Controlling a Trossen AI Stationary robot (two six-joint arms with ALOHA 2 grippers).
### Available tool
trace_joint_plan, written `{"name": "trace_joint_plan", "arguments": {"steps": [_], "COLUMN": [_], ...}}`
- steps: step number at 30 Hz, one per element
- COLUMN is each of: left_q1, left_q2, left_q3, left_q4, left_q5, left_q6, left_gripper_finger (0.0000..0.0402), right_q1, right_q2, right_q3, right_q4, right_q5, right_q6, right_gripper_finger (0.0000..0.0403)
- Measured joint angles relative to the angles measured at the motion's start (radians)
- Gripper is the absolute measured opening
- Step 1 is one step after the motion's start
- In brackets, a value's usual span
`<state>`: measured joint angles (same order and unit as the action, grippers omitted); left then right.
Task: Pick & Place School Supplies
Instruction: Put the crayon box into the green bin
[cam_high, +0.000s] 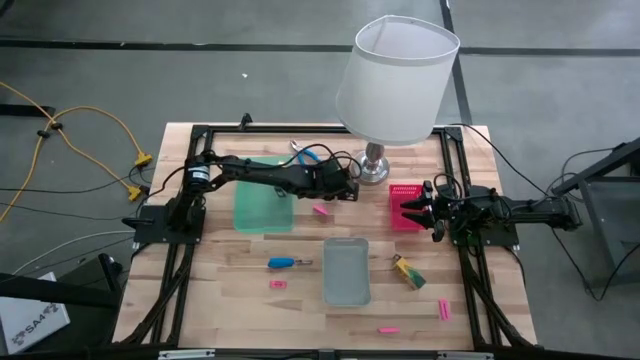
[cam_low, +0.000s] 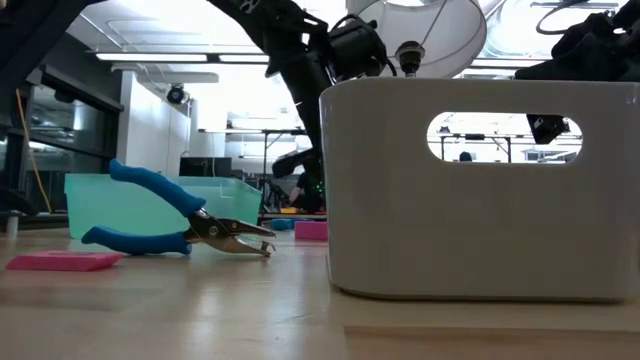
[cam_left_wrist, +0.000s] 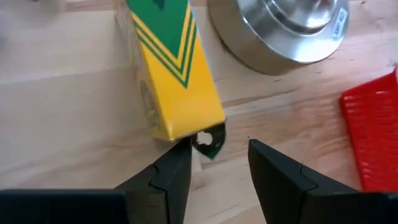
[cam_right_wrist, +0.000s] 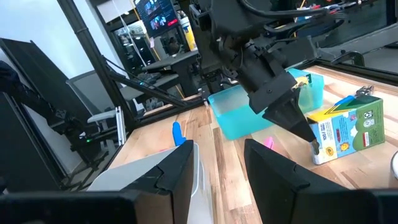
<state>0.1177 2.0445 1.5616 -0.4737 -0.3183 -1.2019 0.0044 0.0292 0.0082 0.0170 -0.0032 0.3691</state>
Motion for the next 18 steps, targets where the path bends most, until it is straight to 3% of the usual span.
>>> {"name": "trace_joint_plan", "arguments": {"steps": [18], "left_q1": [0.0], "left_q2": [0.002], "left_q3": [0.0], "left_q4": [0.022], "left_q5": [0.0], "left_q6": [0.02], "left_gripper_finger": [0.0153], "right_q1": [0.0], "right_q2": [0.0], "right_q3": [0.0], "right_q4": [0.0], "right_q5": [0.0], "right_q6": [0.0], "right_gripper_finger": [0.0134]}}
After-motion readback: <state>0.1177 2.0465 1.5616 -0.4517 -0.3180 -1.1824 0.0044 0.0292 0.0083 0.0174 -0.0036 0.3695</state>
